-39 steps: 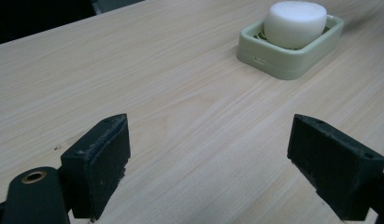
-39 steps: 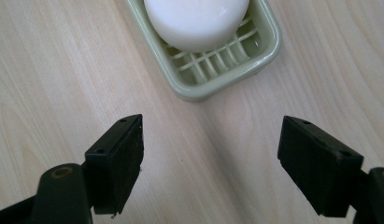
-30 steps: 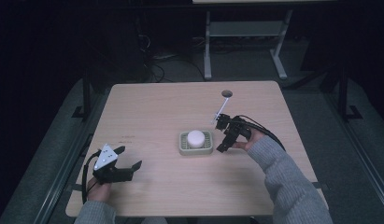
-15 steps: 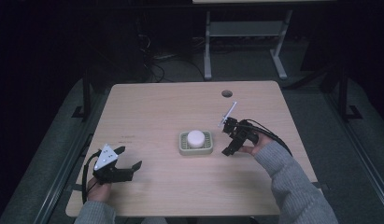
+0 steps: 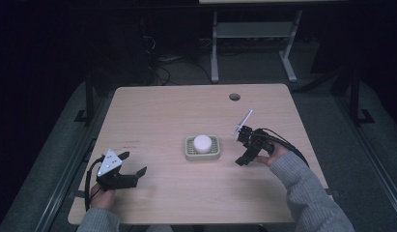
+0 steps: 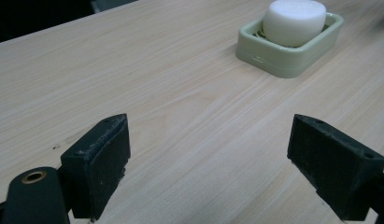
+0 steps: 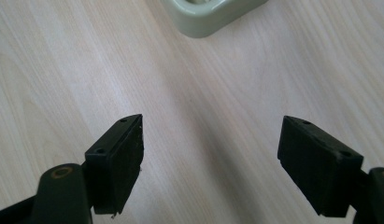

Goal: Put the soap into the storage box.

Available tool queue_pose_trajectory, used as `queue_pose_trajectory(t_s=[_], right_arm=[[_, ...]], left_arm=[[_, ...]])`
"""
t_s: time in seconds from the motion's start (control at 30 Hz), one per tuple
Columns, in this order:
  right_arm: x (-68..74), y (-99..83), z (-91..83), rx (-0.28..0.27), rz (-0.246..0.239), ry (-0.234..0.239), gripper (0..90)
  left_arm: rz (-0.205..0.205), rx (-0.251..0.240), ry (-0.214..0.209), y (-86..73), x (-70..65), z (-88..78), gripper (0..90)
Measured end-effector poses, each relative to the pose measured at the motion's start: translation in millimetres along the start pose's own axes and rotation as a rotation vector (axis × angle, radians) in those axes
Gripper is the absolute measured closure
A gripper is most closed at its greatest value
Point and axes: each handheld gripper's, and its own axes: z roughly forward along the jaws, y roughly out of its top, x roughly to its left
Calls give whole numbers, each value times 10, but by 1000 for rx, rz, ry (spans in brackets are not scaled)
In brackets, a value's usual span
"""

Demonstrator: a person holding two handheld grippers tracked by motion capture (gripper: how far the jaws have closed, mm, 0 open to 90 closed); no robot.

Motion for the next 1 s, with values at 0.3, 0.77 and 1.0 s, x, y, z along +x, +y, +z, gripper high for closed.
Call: queue_pose_trajectory(t_s=[0.3, 0.77, 1.0], right_arm=[[14, -138, 9, -9, 13, -1, 221], [55, -404, 19, -35, 41, -1, 222], [68, -532, 20, -40, 63, -2, 221]], left_arm=[[5, 8, 3, 2, -8, 2, 128], [1, 6, 3, -1, -11, -4, 128], [5, 10, 4, -1, -12, 0, 128]])
